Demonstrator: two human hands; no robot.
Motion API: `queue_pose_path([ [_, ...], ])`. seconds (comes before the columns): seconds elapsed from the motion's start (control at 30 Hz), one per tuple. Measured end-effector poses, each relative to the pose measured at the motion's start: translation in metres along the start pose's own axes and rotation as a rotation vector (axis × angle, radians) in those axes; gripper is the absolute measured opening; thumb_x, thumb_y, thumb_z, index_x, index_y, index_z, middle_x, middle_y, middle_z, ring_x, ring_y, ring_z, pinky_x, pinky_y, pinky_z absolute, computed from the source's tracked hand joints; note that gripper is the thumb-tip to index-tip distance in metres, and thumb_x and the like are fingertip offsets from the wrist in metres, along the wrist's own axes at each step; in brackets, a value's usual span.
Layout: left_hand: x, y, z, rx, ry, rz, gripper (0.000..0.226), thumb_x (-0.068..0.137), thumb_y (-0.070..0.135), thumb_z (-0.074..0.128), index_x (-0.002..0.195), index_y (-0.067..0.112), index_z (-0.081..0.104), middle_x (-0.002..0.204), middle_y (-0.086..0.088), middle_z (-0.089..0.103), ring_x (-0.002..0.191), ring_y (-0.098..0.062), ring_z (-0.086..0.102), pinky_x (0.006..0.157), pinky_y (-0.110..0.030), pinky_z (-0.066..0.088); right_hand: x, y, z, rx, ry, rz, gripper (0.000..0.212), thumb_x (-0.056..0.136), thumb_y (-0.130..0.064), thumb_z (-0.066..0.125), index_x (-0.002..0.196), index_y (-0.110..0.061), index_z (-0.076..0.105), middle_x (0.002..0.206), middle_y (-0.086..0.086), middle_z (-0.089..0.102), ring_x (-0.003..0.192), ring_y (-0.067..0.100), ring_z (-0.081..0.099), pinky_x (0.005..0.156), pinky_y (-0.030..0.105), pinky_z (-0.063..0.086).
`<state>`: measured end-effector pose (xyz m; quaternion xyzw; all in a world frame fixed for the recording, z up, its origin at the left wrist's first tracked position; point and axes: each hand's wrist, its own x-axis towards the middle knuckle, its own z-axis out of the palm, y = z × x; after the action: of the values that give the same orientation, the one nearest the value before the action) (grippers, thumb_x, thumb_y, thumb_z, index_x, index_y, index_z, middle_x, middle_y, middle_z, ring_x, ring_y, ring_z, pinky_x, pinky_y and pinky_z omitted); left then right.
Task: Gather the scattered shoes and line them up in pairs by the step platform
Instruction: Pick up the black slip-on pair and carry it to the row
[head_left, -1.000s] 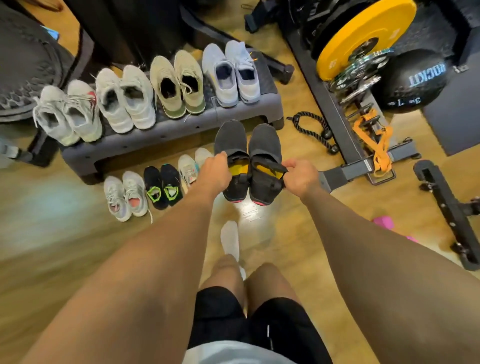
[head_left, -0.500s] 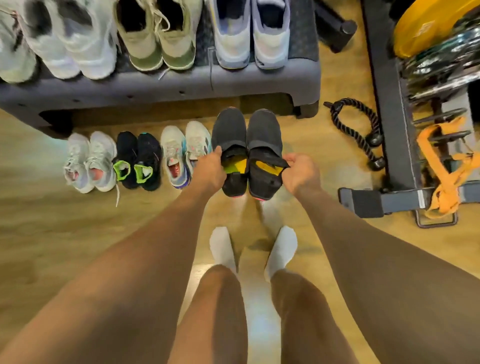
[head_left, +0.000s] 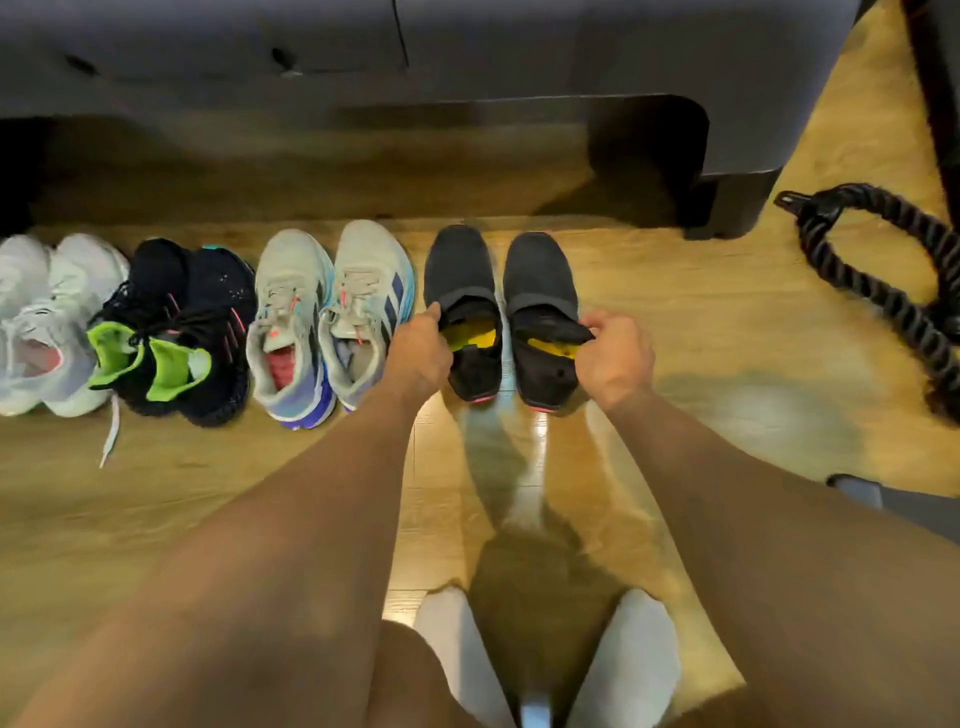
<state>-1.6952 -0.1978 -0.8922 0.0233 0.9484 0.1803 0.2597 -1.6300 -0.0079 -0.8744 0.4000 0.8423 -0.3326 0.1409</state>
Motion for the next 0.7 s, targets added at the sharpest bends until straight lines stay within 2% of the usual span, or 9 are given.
queue_pose_path([
  [0.17, 0.024, -0.027, 0.013, 0.047, -0.068, -0.037, 0.06, 0.093, -0.002, 0.041, 0.151, 0.01, 0.029, 0.142, -0.02, 0.047, 0.13, -0.038, 0.042, 0.104, -0.036, 0.034, 0.016, -0.005, 0.041, -0.022, -0.033, -0.047, 0.053, 0.084, 0.004, 0.045, 0.124, -0.025, 0.063, 0.119, 0.01, 0.063, 0.114, 0.03, 0.055, 0.091, 0.029, 0.044],
  [0.33, 0.017, -0.024, 0.02, 0.038, -0.115, -0.108, 0.069, 0.093, 0.0, 0.042, 0.154, 0.018, 0.016, 0.142, -0.02, 0.046, 0.129, -0.038, 0.044, 0.103, -0.041, 0.037, 0.01, -0.009, 0.062, -0.062, -0.055, -0.102, 0.053, 0.087, 0.003, 0.047, 0.13, -0.027, 0.058, 0.119, 0.008, 0.063, 0.11, 0.027, 0.057, 0.087, 0.029, 0.046],
  [0.53, -0.001, -0.003, 0.015, -0.113, -0.159, -0.257, 0.067, 0.096, 0.006, 0.043, 0.155, 0.016, 0.012, 0.15, -0.018, 0.037, 0.136, -0.036, 0.035, 0.106, -0.039, 0.033, 0.002, -0.024, 0.043, -0.201, -0.253, -0.138, 0.058, 0.089, -0.002, 0.045, 0.143, -0.019, 0.039, 0.133, 0.013, 0.055, 0.122, 0.032, 0.05, 0.097, 0.035, 0.043],
  [0.6, -0.016, 0.006, 0.005, -0.193, -0.199, -0.302, 0.068, 0.096, 0.009, 0.043, 0.155, 0.017, 0.01, 0.149, -0.018, 0.036, 0.135, -0.037, 0.037, 0.106, -0.041, 0.034, -0.011, -0.036, 0.027, -0.234, -0.271, -0.144, 0.056, 0.089, -0.003, 0.046, 0.143, -0.016, 0.037, 0.133, 0.015, 0.053, 0.122, 0.034, 0.049, 0.096, 0.036, 0.043],
  [0.7, -0.05, 0.021, -0.028, -0.287, -0.205, -0.315, 0.064, 0.096, 0.012, 0.046, 0.153, 0.014, 0.018, 0.148, -0.018, 0.038, 0.133, -0.036, 0.039, 0.107, -0.04, 0.036, -0.048, -0.064, -0.005, -0.244, -0.294, -0.205, 0.051, 0.093, -0.011, 0.049, 0.143, -0.014, 0.037, 0.136, 0.013, 0.05, 0.124, 0.033, 0.048, 0.097, 0.036, 0.042],
])
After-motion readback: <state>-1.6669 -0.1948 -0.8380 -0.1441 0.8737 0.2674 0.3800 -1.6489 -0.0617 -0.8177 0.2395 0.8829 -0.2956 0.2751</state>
